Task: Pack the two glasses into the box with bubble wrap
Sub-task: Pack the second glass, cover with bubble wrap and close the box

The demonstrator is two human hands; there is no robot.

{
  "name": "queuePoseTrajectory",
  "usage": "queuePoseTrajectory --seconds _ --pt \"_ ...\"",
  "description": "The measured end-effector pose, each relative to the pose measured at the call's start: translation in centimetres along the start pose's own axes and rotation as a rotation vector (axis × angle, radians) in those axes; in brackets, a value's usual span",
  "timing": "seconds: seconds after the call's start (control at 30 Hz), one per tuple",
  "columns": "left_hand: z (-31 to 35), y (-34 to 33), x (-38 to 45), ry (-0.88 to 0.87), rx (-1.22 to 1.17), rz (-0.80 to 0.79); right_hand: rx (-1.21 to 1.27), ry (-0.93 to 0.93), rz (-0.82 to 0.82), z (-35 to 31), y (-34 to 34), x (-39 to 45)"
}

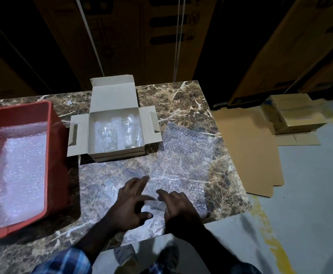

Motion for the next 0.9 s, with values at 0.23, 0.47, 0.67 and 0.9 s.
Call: queuePoseTrajectory --seconds 0.23,0.47,0.67,0.9 --pt "0.2 1.7 -1.0 0.193 -0.576 0.289 -0.030 -0.127 -0.087 2.7 0.0 -3.8" --pt "0.9 3.0 -2.1 0.331 -1.095 0.202 -0.054 -0.088 -0.102 5.1 -0.5 -5.6" --pt "1.1 3.4 -2.2 0.273 -0.797 0.271 0.260 -0.248 0.225 5.2 -0.4 -5.5" --pt "-0.3 3.2 -1.9 0.306 -0.646 0.296 1.004 -0.674 -0.031 6.2 -0.3 -4.1"
Point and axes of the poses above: each hand's wrist, its own x-axis towards the middle knuckle, its own y-axis out of the back of the hand, z = x × y, the point moved 3 cm from there along x, towards the middle knuckle, and after that the axes turned 6 degrees about -z, right-handed, at the moved point
